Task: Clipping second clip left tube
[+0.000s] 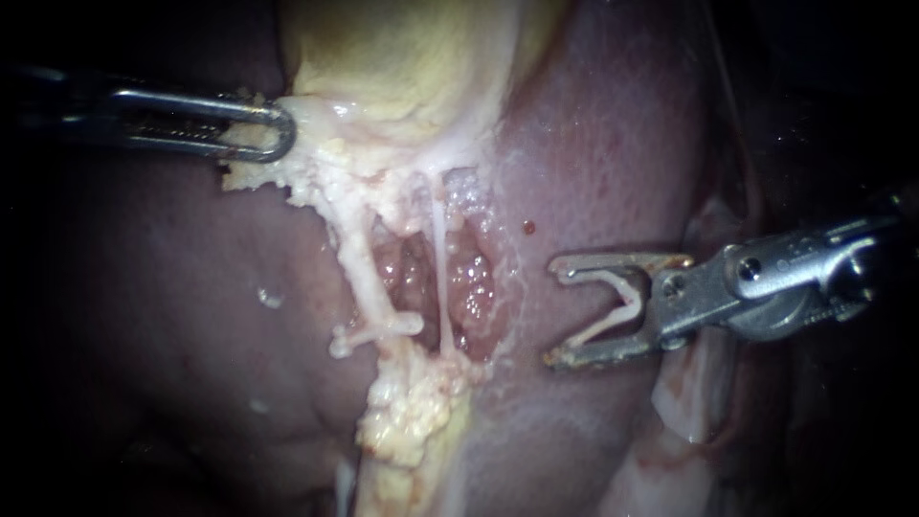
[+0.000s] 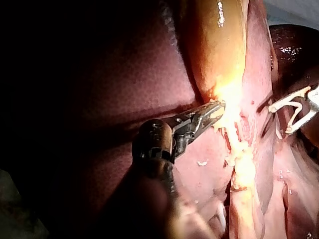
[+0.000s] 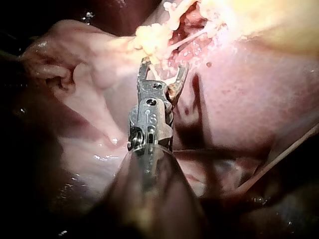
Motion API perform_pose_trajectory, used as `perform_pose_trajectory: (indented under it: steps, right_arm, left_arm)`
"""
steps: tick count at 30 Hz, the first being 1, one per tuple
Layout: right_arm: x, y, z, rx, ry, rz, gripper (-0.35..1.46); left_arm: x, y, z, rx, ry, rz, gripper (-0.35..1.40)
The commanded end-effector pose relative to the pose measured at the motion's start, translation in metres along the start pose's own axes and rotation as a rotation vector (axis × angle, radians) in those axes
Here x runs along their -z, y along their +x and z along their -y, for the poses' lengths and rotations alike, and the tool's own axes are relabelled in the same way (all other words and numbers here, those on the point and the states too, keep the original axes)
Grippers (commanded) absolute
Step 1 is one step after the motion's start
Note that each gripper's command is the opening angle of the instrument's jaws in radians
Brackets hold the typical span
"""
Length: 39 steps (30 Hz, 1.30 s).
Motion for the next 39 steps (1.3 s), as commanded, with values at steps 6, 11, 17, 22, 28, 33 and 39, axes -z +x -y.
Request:
perform_pose_trajectory:
  steps: [6, 11, 17, 22, 28, 33, 39]
  right_arm:
    - [-0.0028, 0.0008, -0.0005, -0.111, 0.077, -0.093, 0.49]
    - [-0.0049, 0.0009, -0.0012, -0.161, 0.114, -0.143, 0.49]
    - [-0.008, -0.0005, -0.0027, -0.185, 0.142, -0.153, 0.49]
    - [-0.0103, -0.0022, -0.004, -0.208, 0.167, -0.162, 0.49]
    - [-0.0115, -0.0033, -0.0049, -0.21, 0.198, -0.162, 0.49]
    - [-0.0121, -0.0035, -0.0057, -0.207, 0.227, -0.2, 0.49]
    - [-0.0135, -0.0032, -0.0067, -0.188, 0.266, -0.237, 0.49]
  left_arm:
    - [-0.0002, -0.0002, 0.0, -0.001, 0.002, -0.001, -0.35]
    - [-0.0002, -0.0002, -0.0001, -0.001, 0.003, -0.001, -0.35]
    - [-0.0004, -0.0003, -0.0001, -0.001, 0.004, -0.002, -0.35]
    - [-0.0004, -0.0004, -0.0001, -0.001, 0.005, -0.003, -0.35]
    - [-0.0005, -0.0004, -0.0001, -0.001, 0.005, -0.003, -0.35]
    - [-0.0005, -0.0004, -0.0001, -0.001, 0.005, -0.003, -0.35]
    - [-0.0005, -0.0004, -0.0001, -0.001, 0.005, -0.003, -0.35]
